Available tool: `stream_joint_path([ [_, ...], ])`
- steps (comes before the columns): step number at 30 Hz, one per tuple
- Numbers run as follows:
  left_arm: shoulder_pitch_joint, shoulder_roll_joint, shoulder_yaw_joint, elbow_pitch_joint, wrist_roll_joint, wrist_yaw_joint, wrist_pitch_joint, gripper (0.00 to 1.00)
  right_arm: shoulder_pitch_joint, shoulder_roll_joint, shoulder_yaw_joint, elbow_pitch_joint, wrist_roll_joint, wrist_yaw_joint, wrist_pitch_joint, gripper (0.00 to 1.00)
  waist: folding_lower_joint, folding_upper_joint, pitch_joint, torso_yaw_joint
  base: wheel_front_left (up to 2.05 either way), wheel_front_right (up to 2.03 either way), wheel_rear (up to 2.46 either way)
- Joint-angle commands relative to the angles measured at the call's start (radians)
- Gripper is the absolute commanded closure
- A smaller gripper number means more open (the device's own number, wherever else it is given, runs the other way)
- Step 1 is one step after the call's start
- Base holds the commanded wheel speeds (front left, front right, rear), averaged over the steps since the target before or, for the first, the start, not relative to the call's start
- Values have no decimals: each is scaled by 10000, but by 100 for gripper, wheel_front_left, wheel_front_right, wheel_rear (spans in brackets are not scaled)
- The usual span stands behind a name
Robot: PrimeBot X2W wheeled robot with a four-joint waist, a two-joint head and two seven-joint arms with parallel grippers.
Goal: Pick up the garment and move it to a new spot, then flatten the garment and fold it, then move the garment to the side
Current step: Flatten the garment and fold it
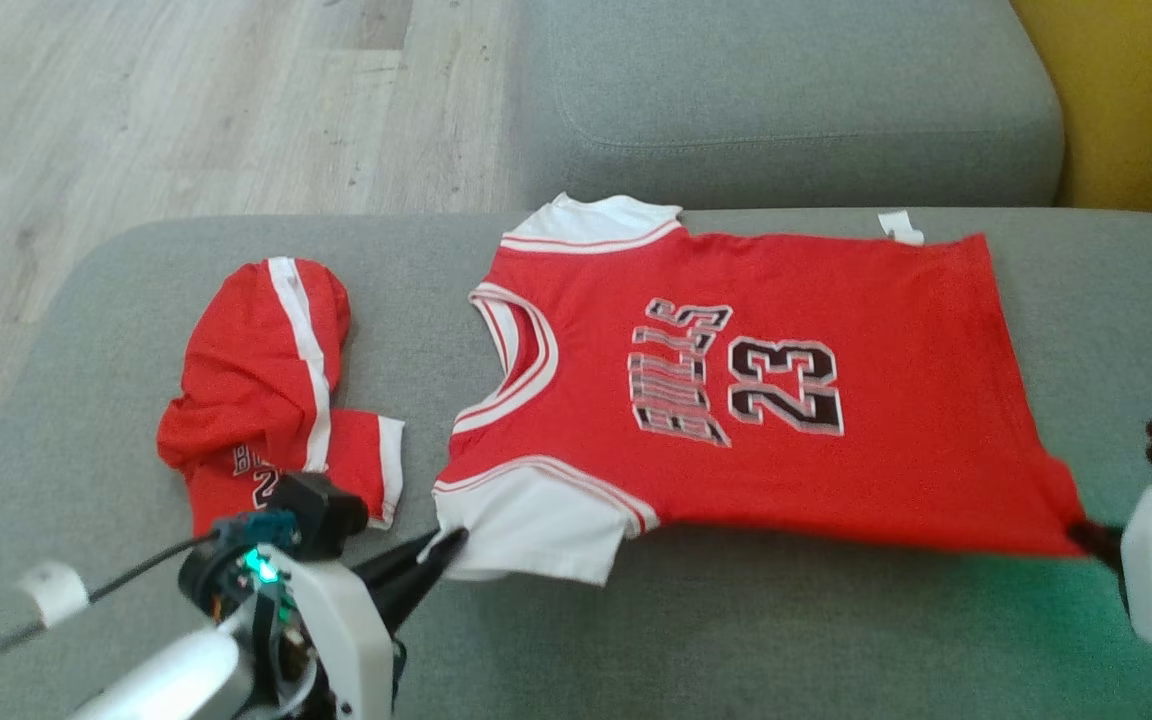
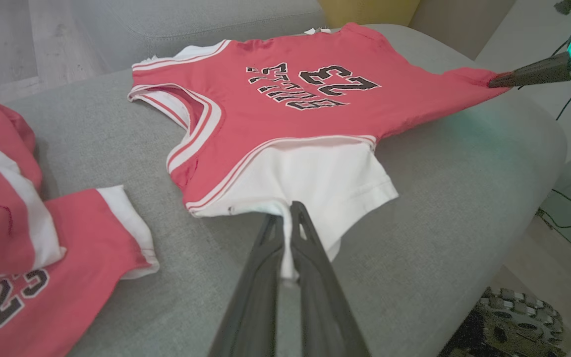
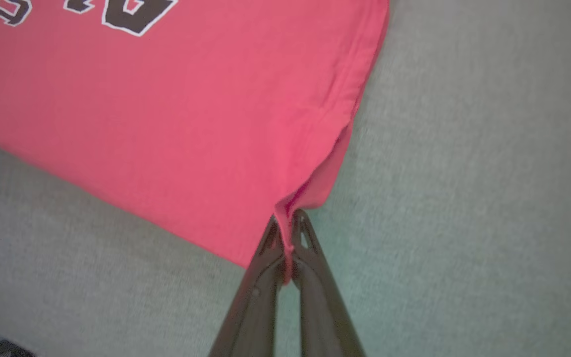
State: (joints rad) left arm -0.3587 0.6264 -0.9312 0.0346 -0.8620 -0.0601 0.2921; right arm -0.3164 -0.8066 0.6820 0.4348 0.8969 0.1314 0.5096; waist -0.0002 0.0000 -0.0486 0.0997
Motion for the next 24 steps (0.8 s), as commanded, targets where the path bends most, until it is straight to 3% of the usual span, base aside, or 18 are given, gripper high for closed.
stream_joint_path([
  [1,-384,493,481,-571,-152,158,113,100,169,-576,-150,-332,193,-7,162,100,2,0,-34,32,0,0,0],
  [6,-210,740,504,-1538,-180,572,388,100,815,-797,-623,-1011,495,-7,607,100,2,0,32,13,0,0,0],
  [12,-621,622,478,-1298,285,609,281,100,855,-510,-1476,-1515,341,-7,797,100,2,0,464,-109,0,0,0],
  [24,-3352,-18,726,1105,964,-208,403,100,-661,797,-3098,-1561,-928,-7,1386,100,2,0,2026,-474,0,0,0],
])
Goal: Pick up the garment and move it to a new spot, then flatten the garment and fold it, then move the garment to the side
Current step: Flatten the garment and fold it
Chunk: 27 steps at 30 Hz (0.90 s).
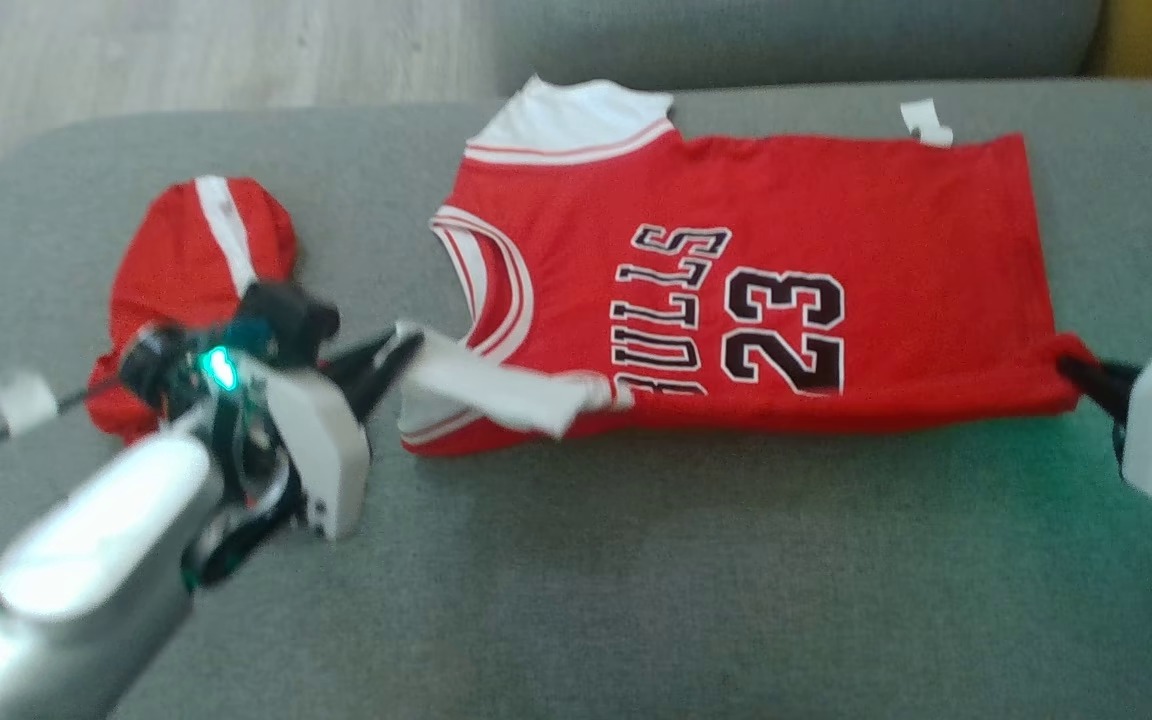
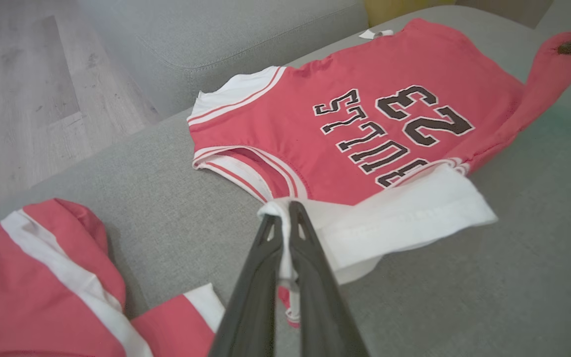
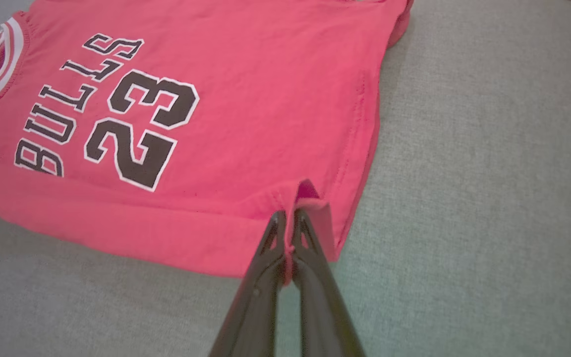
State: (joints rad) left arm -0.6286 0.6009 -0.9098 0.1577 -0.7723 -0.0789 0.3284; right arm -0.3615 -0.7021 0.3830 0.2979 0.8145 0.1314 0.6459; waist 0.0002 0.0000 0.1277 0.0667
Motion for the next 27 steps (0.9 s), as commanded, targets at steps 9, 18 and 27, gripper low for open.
stream_joint_path([
  [9,-2987,-221,-349,2290,859,-483,172,100,-1484,798,-296,399,-1161,-7,194,100,-2,0,1203,-673,0,0,0],
  [18,-4352,-403,-1748,3831,914,-515,-471,100,-2350,1439,43,995,-1547,-7,42,100,-2,0,1722,-1034,0,0,0],
  [27,-5159,-823,-2443,5113,612,-516,-1523,100,-3050,1760,256,1704,-1679,-7,-640,100,-2,0,2021,-1172,0,0,0],
])
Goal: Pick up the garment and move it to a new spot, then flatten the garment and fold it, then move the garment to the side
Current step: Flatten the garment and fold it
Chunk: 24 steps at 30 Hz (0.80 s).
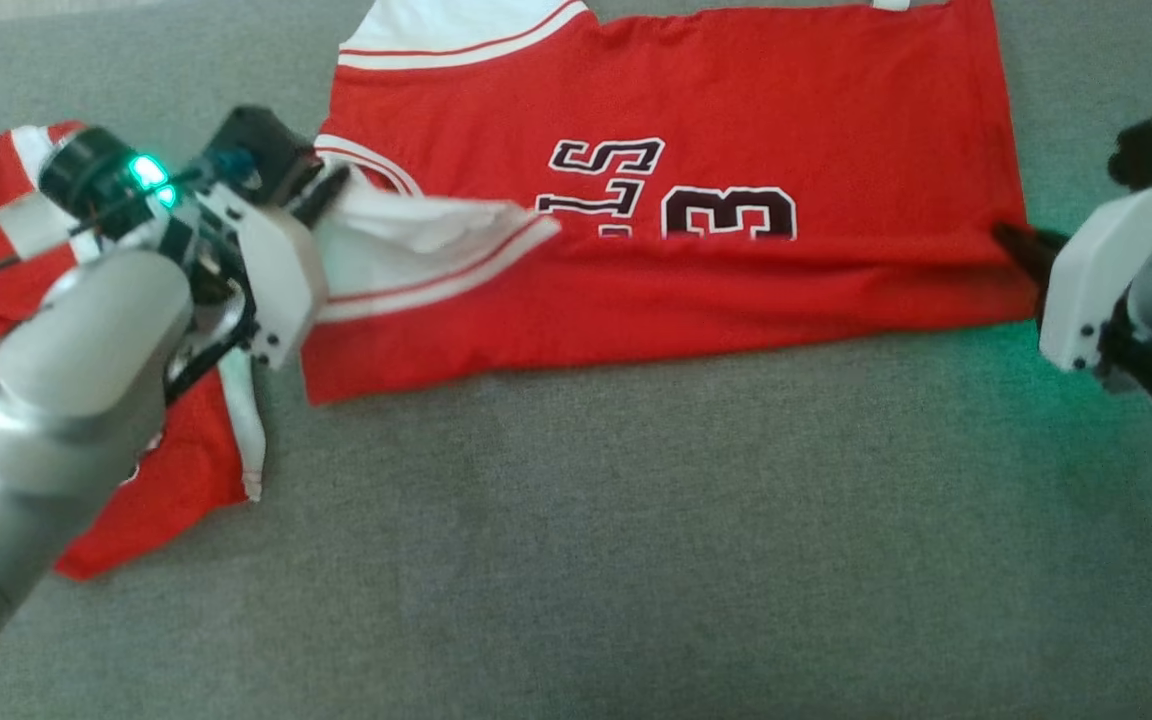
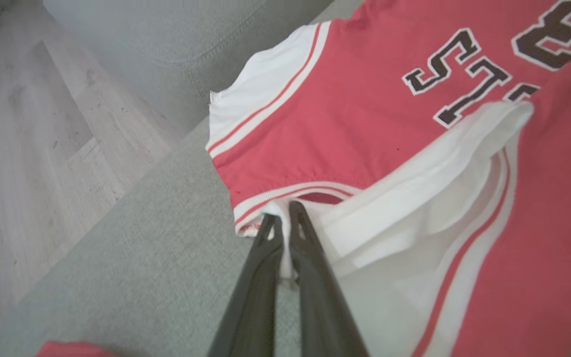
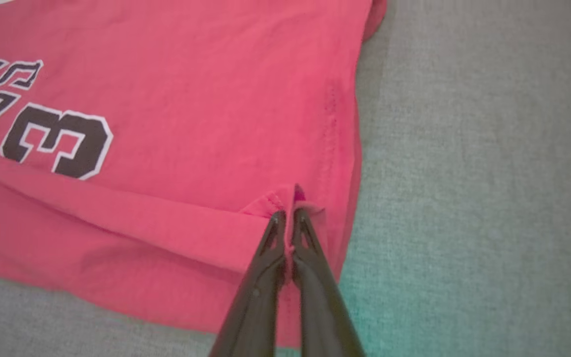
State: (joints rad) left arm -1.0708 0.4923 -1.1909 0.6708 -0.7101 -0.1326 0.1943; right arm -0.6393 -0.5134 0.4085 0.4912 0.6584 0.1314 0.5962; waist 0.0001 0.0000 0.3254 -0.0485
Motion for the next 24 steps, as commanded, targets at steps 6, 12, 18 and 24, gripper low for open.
stream_joint_path([
  [6,-1134,-257,398,1029,-1,20,-1122,0,-709,-15,20,326,-337,-7,-811,29,-1,0,180,-44,0,0,0],
  [12,-1224,-986,1291,1851,-545,605,-2916,0,-1098,306,-755,712,-530,-7,-2738,0,-1,0,-61,100,0,0,0],
  [18,-791,-1677,2691,1648,-1112,1507,-4520,0,-947,1065,-2054,242,-1124,-7,-6002,0,-1,0,-751,387,0,0,0],
  [24,1498,-2028,5767,-1609,-248,2596,-4557,0,448,2525,-3308,-1004,-2134,-7,-7969,0,-1,0,-1415,603,0,0,0],
])
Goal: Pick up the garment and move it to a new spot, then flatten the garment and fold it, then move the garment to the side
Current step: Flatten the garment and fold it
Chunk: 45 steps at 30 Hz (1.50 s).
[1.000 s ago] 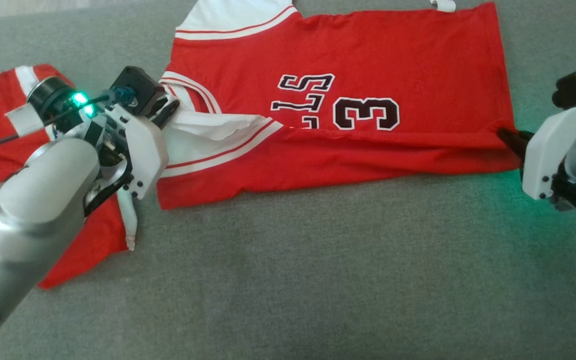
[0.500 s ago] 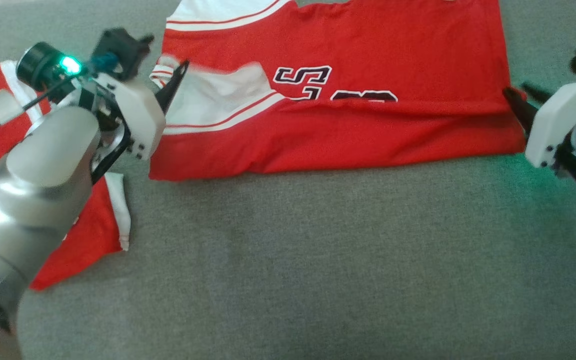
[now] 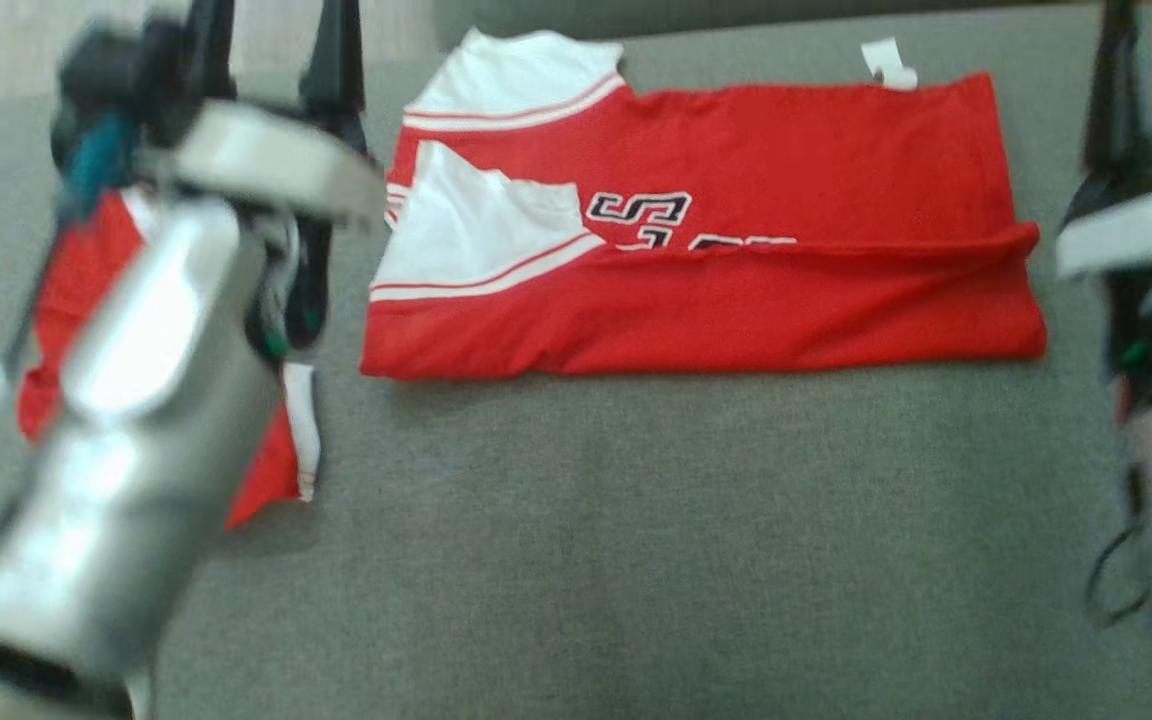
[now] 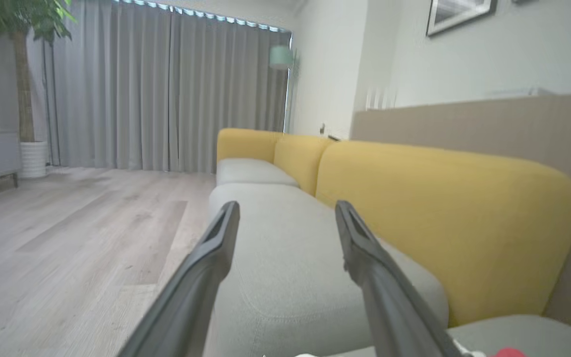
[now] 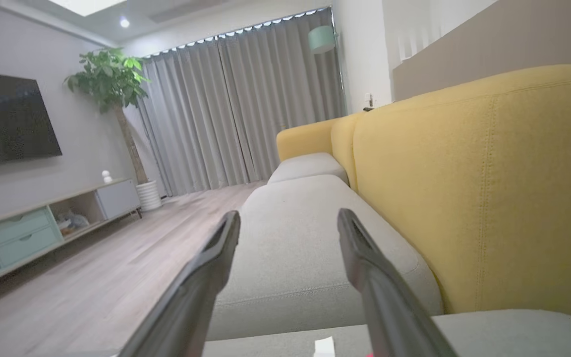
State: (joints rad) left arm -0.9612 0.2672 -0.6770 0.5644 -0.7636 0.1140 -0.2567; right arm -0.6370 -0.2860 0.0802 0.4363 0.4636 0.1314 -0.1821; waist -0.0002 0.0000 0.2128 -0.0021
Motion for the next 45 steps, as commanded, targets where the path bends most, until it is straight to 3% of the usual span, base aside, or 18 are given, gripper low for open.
stream_joint_path([
  [1,981,125,1021,-1075,607,257,-47,0,753,516,-212,-703,-432,-7,-318,0,2,0,-375,158,0,0,0],
  [2,981,125,1021,-1075,607,257,-47,0,753,516,-212,-703,-432,-7,-318,0,2,0,-375,158,0,0,0],
  [5,2763,-359,1929,-2286,1364,404,-49,0,1863,1382,-680,-1391,-1121,-7,-539,0,2,0,-642,238,0,0,0],
  [9,4707,-845,2567,-2953,2192,139,-49,0,3384,2111,-1105,-2103,-1828,-7,-671,0,2,0,-844,360,0,0,0],
  [15,6186,-1263,3003,-2535,2992,-254,-50,0,4946,2348,-660,-2436,-1827,-7,-744,0,2,0,-872,270,0,0,0],
  [24,5305,-1269,3211,-320,3305,-343,334,0,4760,2355,-315,-2826,-1395,-7,-787,0,2,0,-197,-392,0,0,0],
  [31,4287,-929,3366,1807,3382,39,994,0,4564,2356,53,-2963,-1091,-7,-794,0,2,0,270,-975,0,0,0],
  [43,3968,-1014,2678,3430,3400,-608,2504,0,4421,2357,229,-3029,-526,-7,-796,0,2,0,237,-1160,0,0,0],
  [44,3975,-1034,2610,3458,3420,-652,2563,8,4397,2357,232,-3010,-520,-7,-796,0,2,0,203,-1151,0,0,0],
  [45,3986,-1059,2569,3469,3420,-685,2583,61,4380,2357,229,-2980,-521,-7,-796,0,2,0,153,-1136,0,0,0],
])
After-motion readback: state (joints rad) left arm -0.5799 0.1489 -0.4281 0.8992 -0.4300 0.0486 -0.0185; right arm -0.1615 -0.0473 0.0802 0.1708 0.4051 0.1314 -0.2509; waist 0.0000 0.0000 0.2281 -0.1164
